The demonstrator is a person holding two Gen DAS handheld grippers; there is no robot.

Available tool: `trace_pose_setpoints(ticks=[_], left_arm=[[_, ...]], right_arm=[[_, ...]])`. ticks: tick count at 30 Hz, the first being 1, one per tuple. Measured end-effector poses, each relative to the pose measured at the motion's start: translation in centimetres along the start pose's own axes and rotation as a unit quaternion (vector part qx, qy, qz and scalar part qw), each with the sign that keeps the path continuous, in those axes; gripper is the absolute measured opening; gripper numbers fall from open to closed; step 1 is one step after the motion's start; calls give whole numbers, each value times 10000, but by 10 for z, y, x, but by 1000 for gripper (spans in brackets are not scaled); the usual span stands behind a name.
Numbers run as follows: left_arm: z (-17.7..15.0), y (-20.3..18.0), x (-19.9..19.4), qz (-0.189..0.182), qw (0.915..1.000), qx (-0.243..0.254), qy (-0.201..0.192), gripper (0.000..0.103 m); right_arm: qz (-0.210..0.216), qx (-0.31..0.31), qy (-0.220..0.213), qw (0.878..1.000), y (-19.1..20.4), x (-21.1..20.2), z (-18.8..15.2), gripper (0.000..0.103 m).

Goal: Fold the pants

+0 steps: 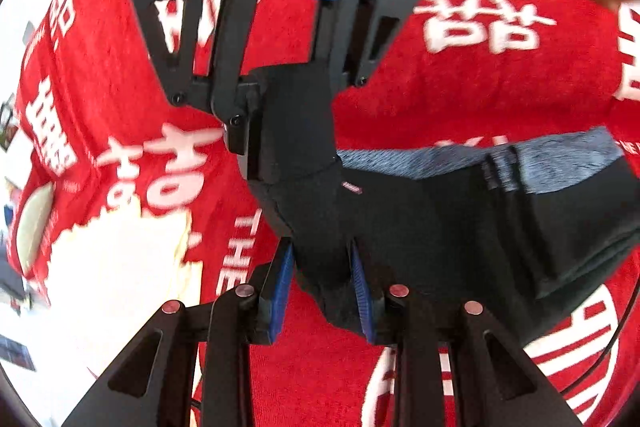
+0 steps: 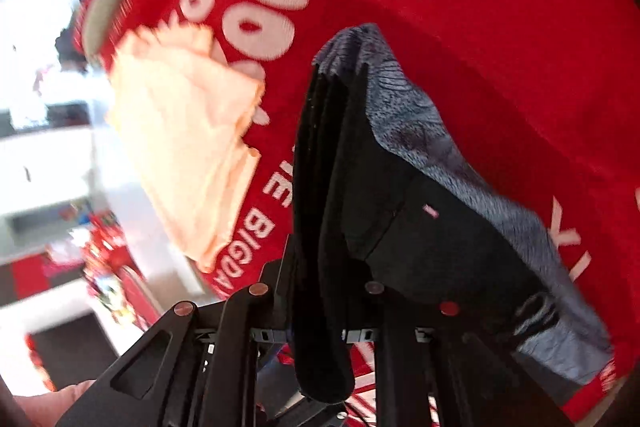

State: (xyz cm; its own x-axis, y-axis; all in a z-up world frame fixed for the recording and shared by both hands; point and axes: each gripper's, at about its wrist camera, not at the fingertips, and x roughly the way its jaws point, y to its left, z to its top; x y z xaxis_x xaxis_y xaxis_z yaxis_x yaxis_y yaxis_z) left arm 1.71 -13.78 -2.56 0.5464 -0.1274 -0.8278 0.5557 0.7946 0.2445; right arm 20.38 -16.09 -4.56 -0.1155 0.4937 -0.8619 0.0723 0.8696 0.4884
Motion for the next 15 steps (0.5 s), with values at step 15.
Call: trace_pose_setpoints(ticks=[15], left_arm=[[40, -131, -99, -837, 9841, 1448, -591, 31]], right_arm=[[1685, 989, -2250, 9546, -136, -143, -182, 17]])
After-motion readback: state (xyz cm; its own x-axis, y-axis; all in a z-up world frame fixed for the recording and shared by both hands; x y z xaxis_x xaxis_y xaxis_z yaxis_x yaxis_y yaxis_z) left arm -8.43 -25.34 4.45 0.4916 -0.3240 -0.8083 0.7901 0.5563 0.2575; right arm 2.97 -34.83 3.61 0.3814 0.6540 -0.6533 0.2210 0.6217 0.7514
